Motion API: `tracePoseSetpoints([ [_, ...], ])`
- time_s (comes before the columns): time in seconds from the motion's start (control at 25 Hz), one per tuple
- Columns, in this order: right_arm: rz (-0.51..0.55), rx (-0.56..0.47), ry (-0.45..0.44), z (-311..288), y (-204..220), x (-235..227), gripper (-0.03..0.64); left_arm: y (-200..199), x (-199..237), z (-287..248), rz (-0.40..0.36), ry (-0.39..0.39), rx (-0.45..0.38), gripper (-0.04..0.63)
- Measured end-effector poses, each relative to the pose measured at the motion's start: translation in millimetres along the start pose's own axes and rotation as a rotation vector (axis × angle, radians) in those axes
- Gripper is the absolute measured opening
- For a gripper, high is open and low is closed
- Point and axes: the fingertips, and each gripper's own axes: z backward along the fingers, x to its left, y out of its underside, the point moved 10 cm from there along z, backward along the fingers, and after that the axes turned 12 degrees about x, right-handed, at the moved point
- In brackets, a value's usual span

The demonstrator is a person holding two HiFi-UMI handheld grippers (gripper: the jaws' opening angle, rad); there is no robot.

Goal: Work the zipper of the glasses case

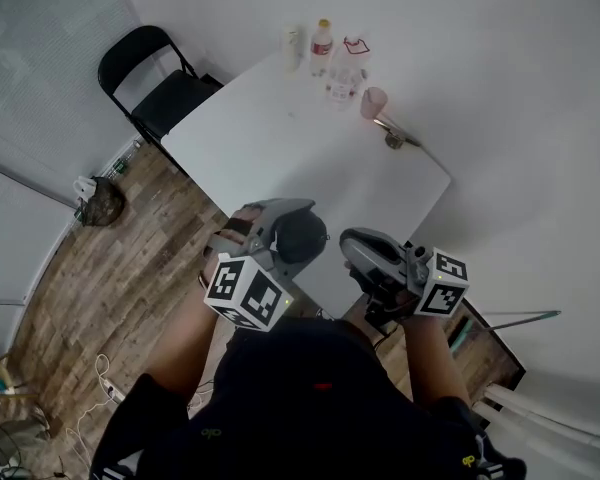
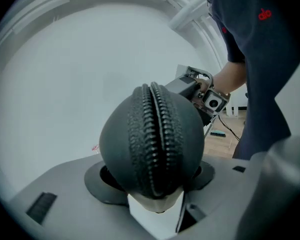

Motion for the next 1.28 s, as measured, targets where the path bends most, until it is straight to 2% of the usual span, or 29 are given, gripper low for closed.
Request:
tracePoseSetpoints([
  [0.12,-0.165,-0.013,-0.101,-2.8,7.9,-6.6,0.049,-1.5,-1.8,-2.1,-0.033,-0.003,0.017,0.282],
  [0.16,-0.207,-0.015,-0.128,-3.7,11.0,-7.8,0.093,-2.4,-3.1,-2.0,-0.041,-0.004,0.021,0.282],
  [0.2,-0.244,-0.02,-0.148,-4.2,13.9,-8.8,0.109,-3.3,-4.2,-1.8,-0.05,-0.006,0.026,0.282],
  [0.44,-0.389,-0.051,-0.234,-9.2,26.5,-14.8,0.112,-2.7,-7.6,-5.5,-0.101,-0.026,0.069,0.282],
  [0.56,-0.409,-0.054,-0.265,-11.5,29.3,-16.0,0.11,-0.6,-8.8,-5.3,-0.133,-0.051,0.116,0.282],
  [0.64,-0.425,-0.059,-0.283,-10.7,28.9,-15.7,0.11,-0.9,-8.6,-6.0,-0.128,-0.058,0.129,0.282],
  [0.84,-0.51,-0.135,-0.37,-15.5,30.1,-13.9,0.11,-1.6,-9.7,-6.5,-0.127,-0.076,0.144,0.282],
  [1.0,-0.527,-0.15,-0.365,-17.1,32.9,-14.6,0.096,-1.3,-9.6,-7.0,-0.126,-0.078,0.148,0.282],
  [1.12,-0.509,-0.146,-0.331,-17.6,32.7,-15.0,0.053,-0.5,-10.3,-8.3,-0.128,-0.085,0.157,0.282],
  [1.28,-0.486,-0.146,-0.315,-21.4,32.1,-11.3,0.038,-0.3,-12.4,-9.1,-0.123,-0.089,0.163,0.282],
])
